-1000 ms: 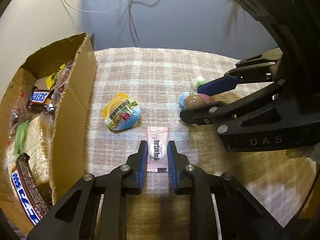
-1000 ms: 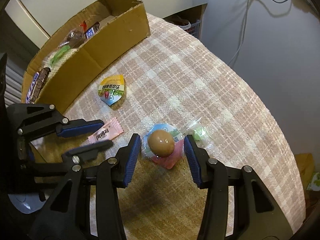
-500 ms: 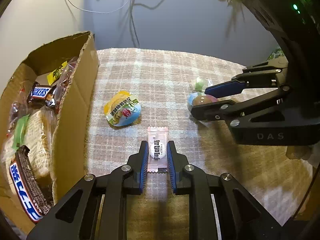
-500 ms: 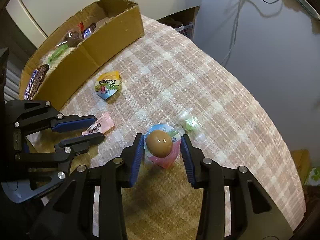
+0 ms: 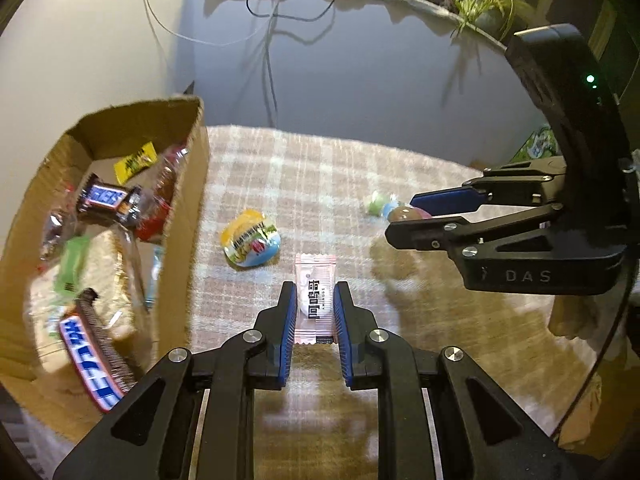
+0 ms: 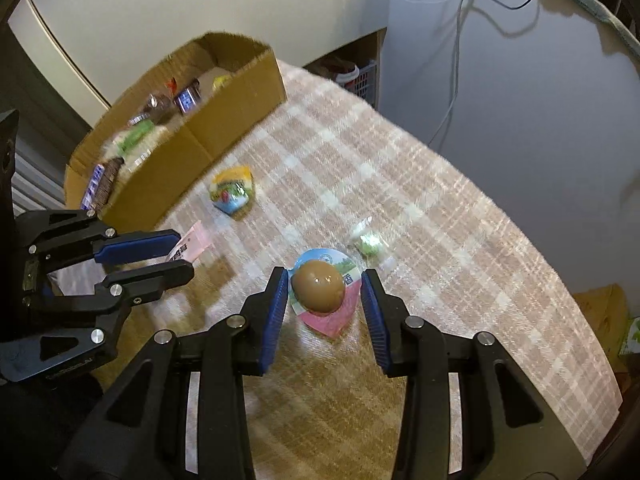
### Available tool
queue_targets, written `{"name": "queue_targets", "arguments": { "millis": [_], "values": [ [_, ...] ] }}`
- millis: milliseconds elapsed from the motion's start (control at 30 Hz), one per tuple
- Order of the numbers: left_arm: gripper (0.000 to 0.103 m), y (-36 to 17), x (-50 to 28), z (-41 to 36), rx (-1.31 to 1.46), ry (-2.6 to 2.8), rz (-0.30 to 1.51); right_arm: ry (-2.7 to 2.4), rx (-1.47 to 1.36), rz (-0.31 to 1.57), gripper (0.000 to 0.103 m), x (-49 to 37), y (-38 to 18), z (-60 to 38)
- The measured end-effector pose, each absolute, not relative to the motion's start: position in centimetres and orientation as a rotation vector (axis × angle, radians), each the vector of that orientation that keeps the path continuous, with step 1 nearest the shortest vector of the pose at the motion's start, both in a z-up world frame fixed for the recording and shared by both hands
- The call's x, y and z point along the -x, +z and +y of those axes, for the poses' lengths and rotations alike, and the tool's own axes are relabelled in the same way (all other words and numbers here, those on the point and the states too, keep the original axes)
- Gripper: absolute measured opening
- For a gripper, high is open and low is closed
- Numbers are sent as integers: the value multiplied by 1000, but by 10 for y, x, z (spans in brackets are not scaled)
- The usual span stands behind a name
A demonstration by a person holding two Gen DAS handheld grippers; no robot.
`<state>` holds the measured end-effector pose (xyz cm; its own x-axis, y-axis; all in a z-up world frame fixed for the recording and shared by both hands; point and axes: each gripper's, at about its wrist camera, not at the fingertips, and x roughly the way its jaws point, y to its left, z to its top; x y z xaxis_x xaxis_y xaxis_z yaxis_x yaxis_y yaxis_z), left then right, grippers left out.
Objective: Organize snacks
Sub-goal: 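Carry both candies into the box and open both tools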
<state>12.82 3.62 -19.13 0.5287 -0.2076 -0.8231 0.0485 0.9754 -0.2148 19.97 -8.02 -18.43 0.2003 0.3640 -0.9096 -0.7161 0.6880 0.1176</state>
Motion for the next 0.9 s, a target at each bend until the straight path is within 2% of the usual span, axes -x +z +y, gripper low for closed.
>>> {"name": "queue_targets", "arguments": {
  "millis": [367, 900],
  "values": [
    [17, -161, -95, 76, 220, -102, 962, 834, 362, 1083, 39, -187, -140, -31],
    [17, -159, -66, 156, 251, 48, 958, 928, 440, 1078, 39, -172, -135, 63]
  ]
}}
